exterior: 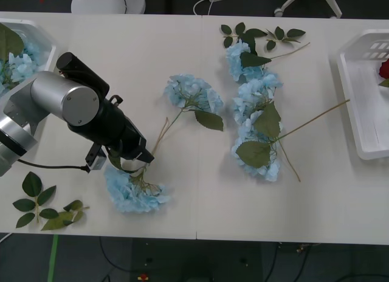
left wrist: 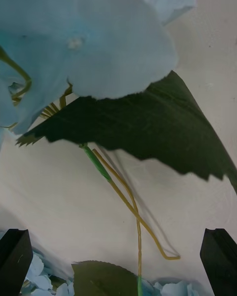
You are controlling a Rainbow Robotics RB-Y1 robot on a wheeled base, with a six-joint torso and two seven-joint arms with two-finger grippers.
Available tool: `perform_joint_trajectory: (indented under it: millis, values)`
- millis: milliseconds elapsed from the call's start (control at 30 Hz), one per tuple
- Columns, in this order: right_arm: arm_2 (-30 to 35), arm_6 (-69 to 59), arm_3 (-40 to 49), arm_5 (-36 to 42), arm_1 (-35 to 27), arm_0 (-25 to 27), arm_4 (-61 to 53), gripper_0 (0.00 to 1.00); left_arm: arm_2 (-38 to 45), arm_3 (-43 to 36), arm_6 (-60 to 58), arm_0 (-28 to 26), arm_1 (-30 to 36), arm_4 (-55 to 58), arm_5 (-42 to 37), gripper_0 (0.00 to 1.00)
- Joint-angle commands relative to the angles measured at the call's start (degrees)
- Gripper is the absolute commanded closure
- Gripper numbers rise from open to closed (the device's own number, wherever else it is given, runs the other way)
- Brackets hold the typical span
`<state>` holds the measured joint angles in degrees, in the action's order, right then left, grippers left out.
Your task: Place the red flowers into the right box and the blue flowers into the left box. If a person shows an open palm, hand one flower to the person first, then continue sorting.
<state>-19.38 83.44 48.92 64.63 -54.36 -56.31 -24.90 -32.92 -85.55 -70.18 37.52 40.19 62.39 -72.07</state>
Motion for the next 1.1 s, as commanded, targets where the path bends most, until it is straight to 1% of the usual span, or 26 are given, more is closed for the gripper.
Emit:
perform_joint_trajectory:
  millis: [33,167,233,367,500,567,667,767,800,867,900,967,1000,1100]
  values:
    - [0.58,3.39,-4.27,-6.36,2.07,-2.84,2.31,1.00,-0.21,1.35,4.44,2.29,-2.40,0.19,0.35,0.00]
    - [0.49,3.74,-8.75,-11.63,3.56,-2.84,3.19,1.00,-0.30,1.26,4.09,2.21,-4.07,-1.31,0.44,0.00]
    - [-0.13,3.57,-11.13,-14.36,4.53,-2.75,4.68,1.00,-0.21,1.26,3.73,1.77,-6.00,-4.12,0.44,0.00]
    - [-3.12,3.39,-13.85,-17.52,4.70,-2.75,4.16,1.00,-0.30,1.35,3.03,0.45,-8.64,-9.22,0.35,0.00]
    - [-4.52,3.39,-15.61,-18.58,4.70,-2.75,2.75,1.00,-0.30,1.26,2.94,-1.48,-10.75,-14.05,0.35,0.00]
    - [-4.52,3.39,-15.87,-18.58,4.70,-2.75,2.40,0.92,-0.21,1.35,2.94,-2.19,-11.36,-15.72,0.35,0.00]
    - [-4.52,3.30,-16.14,-18.40,4.70,-2.75,1.96,0.73,-0.30,1.35,2.94,-3.51,-11.98,-18.27,0.35,0.00]
    - [-4.35,3.22,-16.84,-18.40,4.61,-2.84,1.96,0.59,-0.30,1.26,3.47,-4.82,-11.98,-19.06,0.35,0.00]
    - [-4.26,3.22,-16.93,-18.49,4.61,-2.75,1.96,0.56,-0.30,1.26,3.65,-5.18,-11.98,-19.24,0.44,0.00]
    - [-3.82,3.57,-17.19,-18.40,4.18,-2.75,1.96,0.47,-0.30,1.08,4.00,-6.23,-12.07,-19.85,0.35,0.00]
    - [-3.64,3.65,-17.19,-18.40,4.00,-2.84,1.78,0.45,-0.30,0.91,4.00,-6.41,-12.15,-20.20,0.35,0.00]
    - [-2.94,3.92,-17.28,-18.31,3.38,-2.75,-0.06,0.37,-0.30,-0.23,3.73,-7.72,-12.59,-22.84,0.35,0.00]
    - [-2.85,4.09,-17.28,-18.31,3.21,-2.75,-0.94,0.36,-0.30,-0.59,3.73,-8.25,-12.77,-23.63,0.35,0.00]
    - [-2.50,5.06,-17.19,-18.23,2.24,-2.84,-4.72,0.27,-0.30,-1.46,3.82,-10.19,-13.21,-26.53,1.06,0.00]
